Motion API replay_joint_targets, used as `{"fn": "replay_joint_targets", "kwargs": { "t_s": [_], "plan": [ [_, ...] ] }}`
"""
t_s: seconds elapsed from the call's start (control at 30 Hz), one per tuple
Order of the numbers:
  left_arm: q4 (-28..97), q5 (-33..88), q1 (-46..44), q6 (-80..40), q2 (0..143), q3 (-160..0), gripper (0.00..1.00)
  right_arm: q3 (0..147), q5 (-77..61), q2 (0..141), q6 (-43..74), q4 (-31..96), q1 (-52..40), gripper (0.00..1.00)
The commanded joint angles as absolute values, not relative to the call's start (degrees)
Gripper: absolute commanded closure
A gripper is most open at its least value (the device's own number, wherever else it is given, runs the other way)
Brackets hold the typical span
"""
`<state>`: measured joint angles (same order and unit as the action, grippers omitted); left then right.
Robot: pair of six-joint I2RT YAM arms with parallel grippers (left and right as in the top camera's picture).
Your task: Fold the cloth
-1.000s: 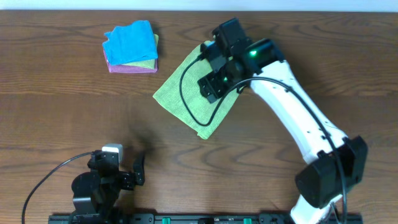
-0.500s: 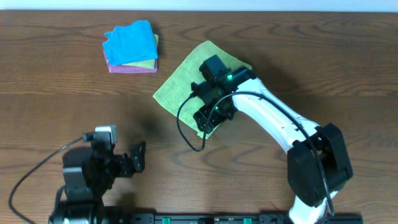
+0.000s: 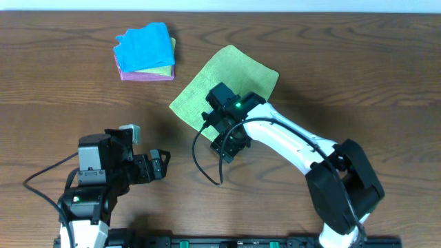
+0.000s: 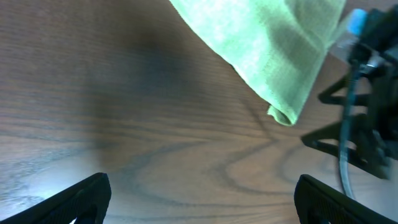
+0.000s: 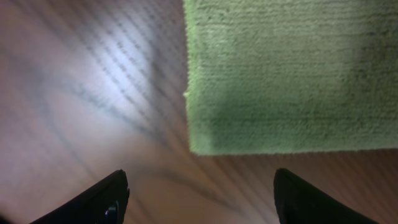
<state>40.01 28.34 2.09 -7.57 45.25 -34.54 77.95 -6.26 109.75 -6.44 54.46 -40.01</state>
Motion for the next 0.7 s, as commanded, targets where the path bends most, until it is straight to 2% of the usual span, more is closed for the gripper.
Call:
{"fn": "replay_joint_targets", "kwargs": {
  "t_s": [0.0, 0.2, 0.43, 0.53, 0.67],
  "plan": [
    [40.01, 31.44, 1.85, -7.77, 45.25, -35.81, 0.05, 76.23, -4.47, 110.28, -5.80, 52.71, -40.42, 0.26],
    [39.77, 34.39, 1.85, -7.77, 45.25, -36.05, 0.04, 75.64, -3.07, 112.99, -4.73, 49.87, -40.47, 0.30],
    [39.79, 34.57, 1.85, -7.79, 45.25, -36.25, 0.04, 75.64, -1.69, 114.76, -2.94, 47.13, -40.49, 0.43],
    [39.79, 34.54, 1.85, -7.77, 45.25, -36.25, 0.04, 75.64, -0.10, 114.76, -2.57, 46.61, -40.49, 0.59],
    [39.77, 34.52, 1.85, -7.75, 45.25, -36.25, 0.05, 75.66, 5.32, 114.76, -2.17, 46.72, -40.49, 0.92]
  ]
}}
